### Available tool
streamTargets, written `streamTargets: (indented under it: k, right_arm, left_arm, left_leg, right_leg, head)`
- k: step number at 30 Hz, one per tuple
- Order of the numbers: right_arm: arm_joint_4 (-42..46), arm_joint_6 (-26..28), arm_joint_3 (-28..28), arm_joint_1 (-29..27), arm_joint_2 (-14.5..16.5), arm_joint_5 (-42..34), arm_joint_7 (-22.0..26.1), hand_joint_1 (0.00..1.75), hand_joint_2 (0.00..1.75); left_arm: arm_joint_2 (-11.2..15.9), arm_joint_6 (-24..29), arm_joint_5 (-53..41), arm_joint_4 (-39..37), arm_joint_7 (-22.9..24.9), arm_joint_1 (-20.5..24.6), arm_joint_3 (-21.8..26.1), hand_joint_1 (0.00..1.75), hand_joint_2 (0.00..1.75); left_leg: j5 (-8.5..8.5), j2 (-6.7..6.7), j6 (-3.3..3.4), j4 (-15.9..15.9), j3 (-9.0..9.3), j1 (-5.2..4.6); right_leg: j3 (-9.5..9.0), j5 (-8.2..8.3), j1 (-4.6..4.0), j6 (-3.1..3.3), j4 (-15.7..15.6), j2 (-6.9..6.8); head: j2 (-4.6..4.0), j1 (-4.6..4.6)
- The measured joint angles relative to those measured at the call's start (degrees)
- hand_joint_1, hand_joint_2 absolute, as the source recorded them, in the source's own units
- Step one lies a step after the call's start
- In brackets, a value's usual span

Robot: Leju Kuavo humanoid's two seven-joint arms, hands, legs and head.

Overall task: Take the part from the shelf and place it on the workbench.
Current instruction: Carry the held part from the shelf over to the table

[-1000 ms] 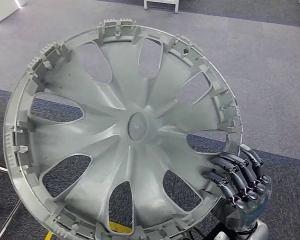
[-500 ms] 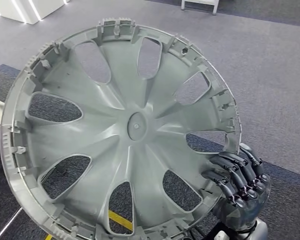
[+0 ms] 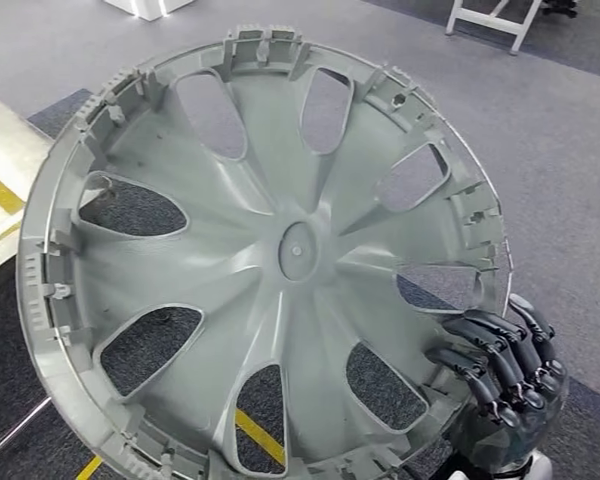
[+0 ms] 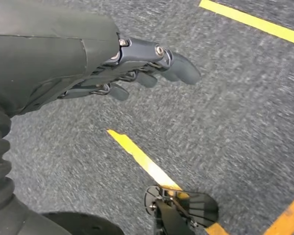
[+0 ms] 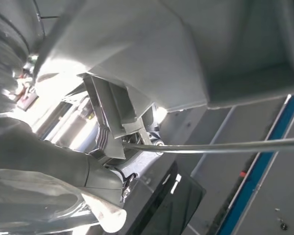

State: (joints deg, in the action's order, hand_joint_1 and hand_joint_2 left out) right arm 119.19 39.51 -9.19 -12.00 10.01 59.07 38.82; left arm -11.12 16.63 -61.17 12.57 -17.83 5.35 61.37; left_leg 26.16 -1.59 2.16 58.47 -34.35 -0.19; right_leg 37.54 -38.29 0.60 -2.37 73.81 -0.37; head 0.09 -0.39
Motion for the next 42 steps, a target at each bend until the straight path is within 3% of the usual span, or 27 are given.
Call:
streamTargets:
  k: [1, 3, 5, 7, 9, 11, 13, 15, 16, 18, 20, 22, 24, 26, 28, 30, 31, 32, 33, 35, 37, 39, 40, 42]
  right_arm:
    - [0.0, 0.0, 0.0, 0.0, 0.0, -0.2, 0.0, 1.75, 1.75]
    - [0.0, 0.0, 0.0, 0.1, 0.0, -0.4, 0.0, 1.75, 1.75]
    - [0.0, 0.0, 0.0, 0.1, 0.0, -0.5, 0.0, 1.75, 1.75]
    - [0.1, 0.0, 0.0, 0.1, 0.0, -0.4, 0.0, 1.75, 1.75]
    - [0.1, 0.0, 0.0, 0.0, 0.0, -0.2, 0.0, 1.75, 1.75]
    - [0.1, 0.0, 0.0, 0.0, 0.0, 0.0, 0.0, 1.75, 1.75]
    - [0.2, 0.0, 0.0, -0.1, 0.0, 0.1, 0.0, 1.75, 1.75]
    - [0.3, 0.0, 0.1, -0.3, 0.0, 0.1, 0.0, 1.75, 1.75]
    - [0.3, 0.0, 0.2, -0.5, 0.0, 0.1, 0.0, 1.75, 1.75]
    - [0.5, 0.0, 0.3, -0.8, 0.0, 0.1, 0.0, 1.75, 1.75]
    - [0.7, 0.0, 0.5, -1.0, 0.0, 0.1, 0.0, 1.75, 1.75]
    - [0.9, 0.0, 0.5, -1.0, 0.0, 0.1, 0.0, 1.75, 1.75]
    - [0.9, 0.0, 0.5, -1.1, 0.0, 0.1, 0.0, 1.75, 1.75]
    - [1.0, 0.0, 0.6, -1.1, 0.0, 0.1, 0.0, 1.75, 1.75]
    - [1.0, 0.0, 0.7, -1.2, 0.0, 0.1, 0.0, 1.75, 1.75]
    - [1.0, 0.0, 0.7, -1.3, 0.0, 0.1, 0.0, 1.75, 1.75]
    - [1.0, 0.0, 0.8, -1.3, 0.0, 0.1, 0.0, 1.75, 1.75]
    - [1.0, 0.0, 0.8, -1.3, 0.0, 0.1, 0.0, 1.75, 1.75]
    - [1.0, 0.0, 0.8, -1.3, 0.0, 0.1, 0.0, 1.75, 1.75]
    - [1.0, 0.0, 0.8, -1.3, 0.0, 0.1, 0.0, 1.75, 1.75]
    - [1.1, 0.0, 0.9, -1.4, 0.0, 0.1, 0.0, 1.75, 1.75]
    - [1.2, 0.0, 0.9, -1.4, 0.0, 0.1, 0.0, 1.75, 1.75]
    - [1.2, 0.0, 0.9, -1.4, 0.0, 0.1, 0.0, 1.75, 1.75]
    - [1.2, 0.0, 0.9, -1.4, 0.0, 0.1, 0.0, 1.75, 1.75]
  left_arm:
    - [0.1, 0.1, 0.0, 0.0, 0.3, 0.0, 0.0, 0.0, 1.75]
    - [0.3, 0.2, -0.1, 0.0, 0.7, -0.1, 0.0, 0.0, 1.75]
    - [0.5, 0.3, -0.2, 0.0, 0.9, 0.0, 0.0, 0.0, 1.75]
    - [0.7, 0.4, -0.3, 0.0, 1.0, -0.1, 0.0, 0.0, 1.75]
    - [0.9, 0.7, -0.4, 0.0, 1.3, -0.3, 0.0, 0.0, 1.75]
    - [1.0, 0.9, -0.6, 0.0, 1.7, -0.4, 0.0, 0.0, 1.75]
    - [1.0, 0.9, -1.0, 0.0, 1.8, -0.2, 0.0, 0.0, 1.75]
    - [0.9, 0.9, -1.3, 0.0, 1.9, -0.2, 0.0, 0.0, 1.75]
    - [0.8, 0.9, -1.4, 0.0, 1.9, -0.3, 0.0, 0.0, 1.75]
    - [0.7, 0.9, -1.7, 0.0, 1.7, -0.5, 0.0, 0.0, 1.75]
    - [0.6, 0.9, -1.9, 0.0, 1.5, -0.4, 0.0, 0.0, 1.75]
    - [0.4, 0.9, -2.0, 0.0, 1.2, -0.2, -0.1, 0.0, 1.75]
    - [0.3, 0.9, -2.0, 0.0, 1.1, -0.4, -0.1, 0.0, 1.75]
    - [0.2, 0.9, -2.0, 0.0, 1.1, -0.5, -0.1, 0.0, 1.75]
    - [0.1, 1.0, -2.0, -0.1, 1.1, -0.3, -0.1, 0.0, 1.75]
    - [0.0, 0.9, -2.0, -0.1, 1.1, -0.2, -0.2, 0.0, 1.75]
    - [-0.1, 0.9, -2.0, -0.1, 1.1, -0.3, -0.2, 0.0, 1.75]
    - [-0.1, 0.9, -2.0, -0.1, 1.1, -0.3, -0.2, 0.0, 1.75]
    - [-0.1, 0.9, -2.0, -0.1, 1.1, -0.3, -0.2, 0.0, 1.75]
    - [-0.2, 0.9, -2.0, -0.1, 1.1, -0.3, -0.2, 0.0, 1.75]
    - [-0.2, 0.9, -2.0, -0.1, 1.1, -0.2, -0.2, 0.0, 1.75]
    - [-0.2, 0.9, -2.0, -0.1, 1.1, -0.4, -0.2, 0.0, 1.75]
    - [-0.2, 1.0, -2.0, -0.1, 1.1, -0.5, -0.2, 0.0, 1.75]
    - [-0.2, 1.0, -2.0, -0.1, 1.0, -0.5, -0.2, 0.0, 1.75]
  left_leg:
    - [0.01, -0.84, -0.01, 0.0, 0.07, 0.01]
    - [0.06, -2.49, -0.13, 0.1, 0.24, 0.08]
    - [0.1, -4.02, -0.59, 0.4, -0.01, 0.03]
    - [-0.09, -5.36, -1.34, 0.6, -0.59, 0.15]
    - [-0.24, -6.06, -2.02, 0.6, -0.91, 0.37]
    - [1.24, -3.51, -2.61, 3.0, -1.94, 0.21]
    - [4.63, -0.01, -3.09, 9.4, -4.84, 0.19]
    - [6.75, 0.95, -3.29, 15.5, -7.56, 0.39]
    - [6.32, 1.08, -3.28, 15.9, -7.68, 0.44]
    - [2.86, 1.89, -2.92, 10.5, -4.81, 0.39]
    - [0.57, 4.33, -2.19, 3.6, -1.2, -0.18]
    - [0.65, 5.55, -1.59, 1.1, -0.13, -0.76]
    - [0.55, 4.43, -1.1, 0.7, -0.19, -0.69]
    - [0.33, 3.24, -0.53, 0.2, 0.03, -0.26]
    - [0.22, 1.99, -0.11, 0.1, 0.09, 0.02]
    - [0.24, 0.54, 0.04, 0.1, 0.09, 0.05]
    - [0.25, -0.23, 0.05, 0.1, 0.14, 0.06]
    - [0.27, -1.05, 0.03, 0.1, 0.22, 0.08]
    - [0.3, -1.88, -0.03, 0.1, 0.34, 0.12]
    - [0.4, -3.45, -0.35, 0.3, 0.36, 0.14]
    - [0.3, -4.75, -1.04, 0.5, -0.07, 0.17]
    - [0.08, -5.75, -1.76, 0.6, -0.44, 0.37]
    - [0.27, -5.15, -2.08, 0.9, -0.64, 0.35]
    - [2.23, -2.28, -2.68, 4.3, -2.15, 0.23]
  right_leg:
    - [0.48, 1.16, 0.03, 0.0, -0.1, 0.15]
    - [-1.55, 5.74, 0.2, 0.07, -6.3, 1.12]
    - [-4.29, 8.46, 0.62, 0.16, -12.8, 4.21]
    - [-5.29, 8.51, 0.72, 0.53, -14.7, 5.91]
    - [-5.61, 8.68, 0.65, 1.23, -15.0, 4.61]
    - [-5.98, 8.75, 0.73, 1.89, -15.3, 2.9]
    - [-6.25, 8.54, 0.58, 2.34, -15.3, 1.0]
    - [-6.42, 8.29, 0.42, 2.53, -15.3, -0.82]
    - [-6.54, 8.15, 0.38, 2.55, -15.3, -1.65]
    - [-6.99, 7.8, 0.28, 2.46, -15.3, -3.11]
    - [-7.4, 7.4, 0.07, 2.08, -15.3, -4.28]
    - [-7.61, 7.08, -0.16, 1.49, -15.4, -5.34]
    - [-7.84, 6.74, -0.19, 0.81, -15.5, -6.11]
    - [-7.22, 5.31, -0.02, 0.2, -13.8, -4.05]
    - [-4.16, 2.1, 0.13, -0.16, -7.4, -0.89]
    - [-0.14, -0.26, 0.13, -0.34, -0.2, 0.09]
    - [0.91, 0.08, 0.13, -0.37, 1.1, 0.19]
    - [0.78, 1.65, 0.14, -0.36, -0.1, 0.3]
    - [-0.46, 4.07, 0.22, -0.3, -3.4, 0.79]
    - [-3.77, 7.78, 0.56, -0.08, -11.3, 3.37]
    - [-5.49, 8.49, 0.68, 0.44, -14.8, 5.11]
    - [-5.84, 8.52, 0.54, 1.17, -15.1, 4.2]
    - [-5.99, 8.58, 0.55, 1.54, -15.2, 3.52]
    - [-6.39, 8.58, 0.67, 2.23, -15.5, 1.89]
  head:
    - [0.0, 0.0]
    - [0.0, -0.01]
    - [0.01, -0.02]
    - [0.01, -0.04]
    - [0.0, -0.03]
    - [0.0, -0.44]
    - [0.0, -0.85]
    - [0.0, -0.87]
    - [0.0, -0.88]
    - [0.0, -0.9]
    - [0.0, -0.89]
    - [0.0, -0.81]
    - [0.0, -0.77]
    - [0.0, -0.59]
    - [0.0, -0.28]
    - [0.0, -0.19]
    - [0.0, -0.17]
    - [0.0, -0.18]
    - [0.0, -0.17]
    - [0.0, -0.15]
    - [0.0, -0.21]
    - [0.0, -0.24]
    - [0.0, -0.29]
    - [0.0, -0.64]
